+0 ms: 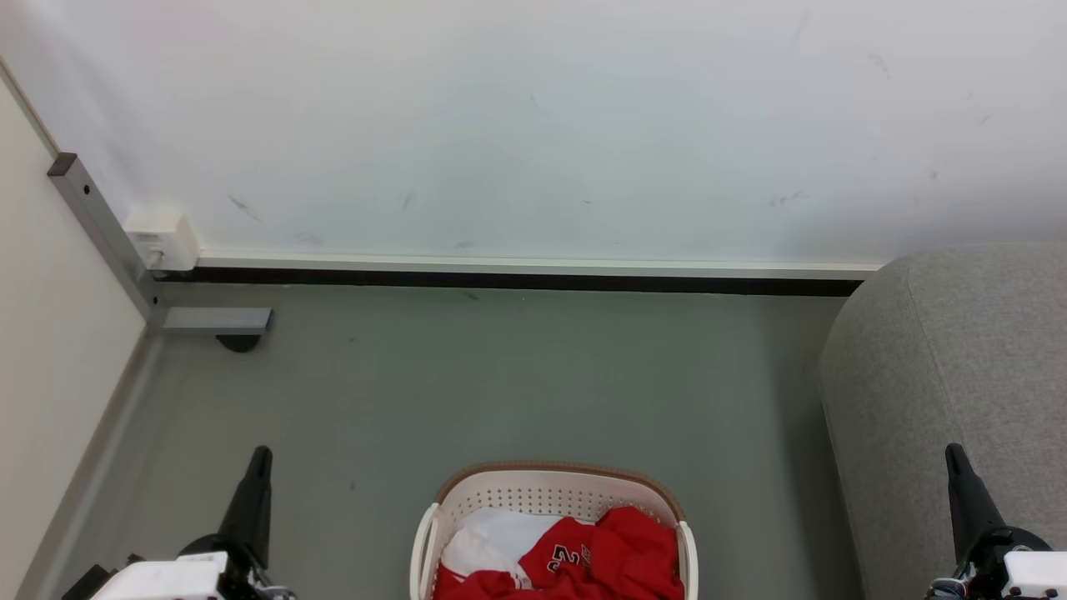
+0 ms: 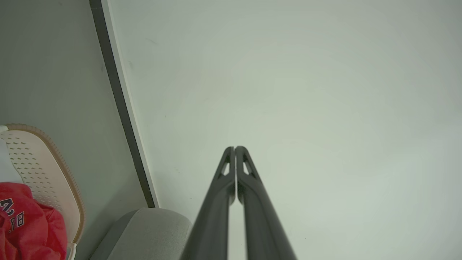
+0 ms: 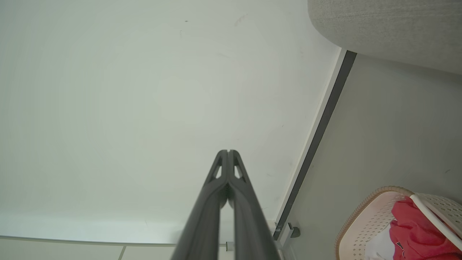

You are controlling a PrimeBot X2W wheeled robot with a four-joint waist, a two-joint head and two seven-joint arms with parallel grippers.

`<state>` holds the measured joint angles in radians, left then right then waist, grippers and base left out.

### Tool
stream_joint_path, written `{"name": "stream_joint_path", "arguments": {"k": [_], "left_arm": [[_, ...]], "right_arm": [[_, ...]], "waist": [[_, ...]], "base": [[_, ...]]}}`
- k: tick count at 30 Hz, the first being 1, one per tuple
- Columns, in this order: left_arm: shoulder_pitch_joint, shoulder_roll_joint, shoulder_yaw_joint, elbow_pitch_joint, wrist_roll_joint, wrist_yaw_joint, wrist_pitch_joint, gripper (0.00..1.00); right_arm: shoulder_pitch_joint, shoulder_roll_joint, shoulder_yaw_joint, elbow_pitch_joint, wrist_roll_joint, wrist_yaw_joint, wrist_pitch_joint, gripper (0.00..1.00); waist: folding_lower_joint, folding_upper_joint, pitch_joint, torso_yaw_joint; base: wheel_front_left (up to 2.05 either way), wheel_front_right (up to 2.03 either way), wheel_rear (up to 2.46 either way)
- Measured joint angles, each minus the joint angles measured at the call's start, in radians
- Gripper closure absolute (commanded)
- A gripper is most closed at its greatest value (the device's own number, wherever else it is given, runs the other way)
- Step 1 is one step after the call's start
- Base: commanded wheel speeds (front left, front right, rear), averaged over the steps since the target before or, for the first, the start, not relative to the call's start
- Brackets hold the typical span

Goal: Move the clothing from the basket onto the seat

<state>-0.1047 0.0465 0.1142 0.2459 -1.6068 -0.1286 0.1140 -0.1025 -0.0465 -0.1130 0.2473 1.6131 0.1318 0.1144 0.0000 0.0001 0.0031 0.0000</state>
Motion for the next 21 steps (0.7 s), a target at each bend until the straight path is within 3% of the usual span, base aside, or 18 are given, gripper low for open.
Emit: {"name": "stream_joint_path", "arguments": {"k": [21], "left_arm": [[0.000,0.000,0.000,0.000,0.000,0.000,0.000,1.00]], "right_arm": [[0.000,0.000,0.000,0.000,0.000,0.000,0.000,1.00]], "waist": [[0.0000,0.0000,0.000,0.000]], "base": [[0.00,0.00,0.00]]}}
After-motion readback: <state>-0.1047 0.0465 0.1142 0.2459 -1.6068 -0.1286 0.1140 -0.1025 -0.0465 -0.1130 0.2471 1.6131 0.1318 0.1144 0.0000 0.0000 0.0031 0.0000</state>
